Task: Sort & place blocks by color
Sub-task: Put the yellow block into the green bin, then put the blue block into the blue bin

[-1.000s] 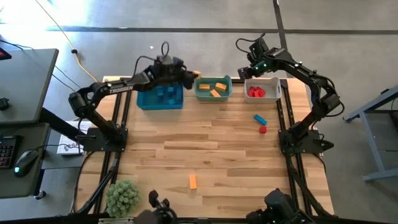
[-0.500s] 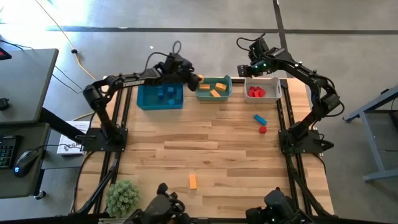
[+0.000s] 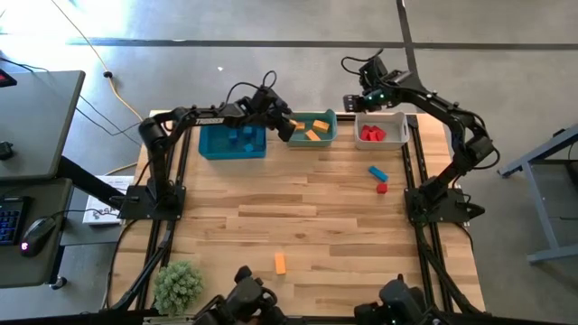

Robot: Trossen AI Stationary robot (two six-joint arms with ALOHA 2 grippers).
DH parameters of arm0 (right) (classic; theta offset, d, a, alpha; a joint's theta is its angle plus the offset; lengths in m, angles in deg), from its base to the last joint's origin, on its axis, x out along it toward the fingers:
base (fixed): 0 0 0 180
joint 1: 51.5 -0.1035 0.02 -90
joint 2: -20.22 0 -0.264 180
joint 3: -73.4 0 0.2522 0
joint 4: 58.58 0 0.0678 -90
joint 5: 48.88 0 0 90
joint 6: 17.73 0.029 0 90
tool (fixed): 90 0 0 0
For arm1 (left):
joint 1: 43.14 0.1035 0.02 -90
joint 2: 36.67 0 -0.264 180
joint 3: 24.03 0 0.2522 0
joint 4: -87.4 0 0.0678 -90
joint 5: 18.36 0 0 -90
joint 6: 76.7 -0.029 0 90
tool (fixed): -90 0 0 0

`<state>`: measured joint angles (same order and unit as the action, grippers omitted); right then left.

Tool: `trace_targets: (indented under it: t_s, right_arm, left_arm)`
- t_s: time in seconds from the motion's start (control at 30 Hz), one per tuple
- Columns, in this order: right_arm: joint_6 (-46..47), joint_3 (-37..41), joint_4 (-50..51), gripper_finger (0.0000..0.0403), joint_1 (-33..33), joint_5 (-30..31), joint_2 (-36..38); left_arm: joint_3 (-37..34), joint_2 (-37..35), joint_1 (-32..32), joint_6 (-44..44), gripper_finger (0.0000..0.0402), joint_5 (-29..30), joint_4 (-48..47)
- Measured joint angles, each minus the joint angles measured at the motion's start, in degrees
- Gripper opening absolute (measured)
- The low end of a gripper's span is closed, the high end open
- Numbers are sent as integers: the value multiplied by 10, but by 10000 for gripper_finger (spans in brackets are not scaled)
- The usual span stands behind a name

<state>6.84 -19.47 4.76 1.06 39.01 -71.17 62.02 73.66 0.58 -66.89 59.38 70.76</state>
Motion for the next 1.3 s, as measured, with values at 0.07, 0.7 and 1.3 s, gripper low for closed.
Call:
trace_targets:
  t_s: [0.07, 0.7, 1.3]
  right_arm:
    - [7, 0, 8, 165, -7, -2, 0]
    - [31, 0, 127, 165, -114, -56, 0]
    - [-96, 70, 289, 165, -235, -39, 0]
  left_arm:
    - [0, 6, 0, 0, 138, 0, -11]
    - [0, -27, 2, -48, 187, 3, -25]
    - [0, -175, -8, -95, 186, 3, -102]
